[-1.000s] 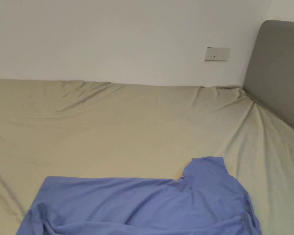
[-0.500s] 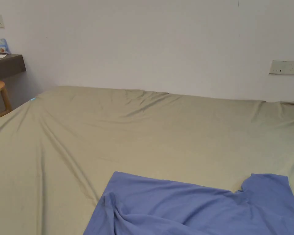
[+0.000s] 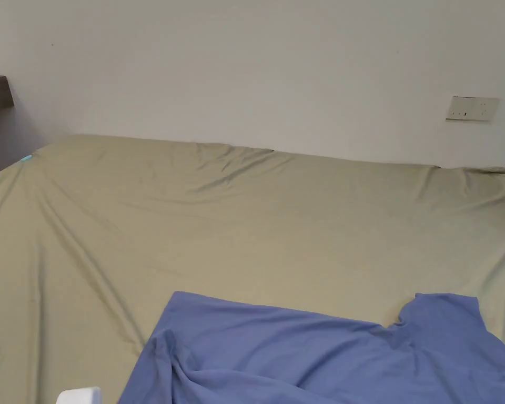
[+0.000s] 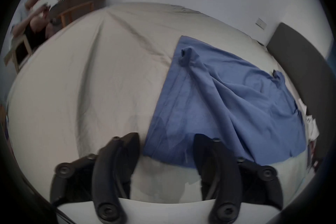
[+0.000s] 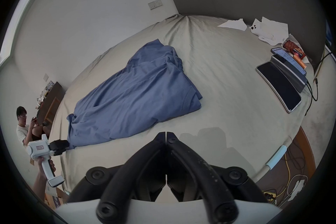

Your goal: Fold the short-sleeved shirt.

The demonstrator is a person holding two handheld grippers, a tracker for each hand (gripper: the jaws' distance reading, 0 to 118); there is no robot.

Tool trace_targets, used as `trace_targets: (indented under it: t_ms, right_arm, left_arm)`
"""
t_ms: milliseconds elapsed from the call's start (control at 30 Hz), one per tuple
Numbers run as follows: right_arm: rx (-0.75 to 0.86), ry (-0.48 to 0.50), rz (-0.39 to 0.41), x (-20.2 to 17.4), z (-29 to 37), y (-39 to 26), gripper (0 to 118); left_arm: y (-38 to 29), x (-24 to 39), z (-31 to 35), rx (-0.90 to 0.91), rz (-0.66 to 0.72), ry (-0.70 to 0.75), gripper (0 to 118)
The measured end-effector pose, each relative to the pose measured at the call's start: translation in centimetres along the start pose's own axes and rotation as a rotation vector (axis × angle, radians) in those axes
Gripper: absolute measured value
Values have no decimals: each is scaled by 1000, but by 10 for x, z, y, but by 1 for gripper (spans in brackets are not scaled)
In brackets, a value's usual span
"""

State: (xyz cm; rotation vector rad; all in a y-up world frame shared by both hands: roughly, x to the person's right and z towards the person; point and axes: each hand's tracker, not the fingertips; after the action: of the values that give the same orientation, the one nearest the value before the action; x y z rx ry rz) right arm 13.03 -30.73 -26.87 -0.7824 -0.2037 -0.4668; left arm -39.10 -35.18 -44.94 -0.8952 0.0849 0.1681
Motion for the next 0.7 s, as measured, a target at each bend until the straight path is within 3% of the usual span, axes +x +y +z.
trace_targets:
  t_ms: [33,67,200,300,400,433,533,567,700]
  right_arm:
    - [-8,-9,4,2,-3,-1,2]
    - [-18,-16,8,4,-5,-2,2]
    - [-36,-29,15,6,-12,-3,2]
    - [-36,-27,16,8,-17,2,2]
    - [-9,-66,72,8,-27,13,2]
    - [-12,-98,106,8,-33,19,6]
    - [-8,-121,142,13,-54,32,67]
    - [-14,-116,141,16,-62,37,75]
    - [-13,-104,98,24,-86,47,73]
  left_arm:
    - [-4,4,3,8,-38,-6,15]
    - [-7,6,4,6,-55,-20,9]
    - [-12,18,9,-2,-107,-34,8]
    - [-6,15,15,-16,-70,-81,7]
    - [0,11,25,7,-40,-87,7]
    - [1,10,28,18,-38,-80,7]
    - [5,6,37,27,-27,-81,7]
    - [6,4,39,26,-6,-82,7]
    - [8,3,40,19,39,-84,7]
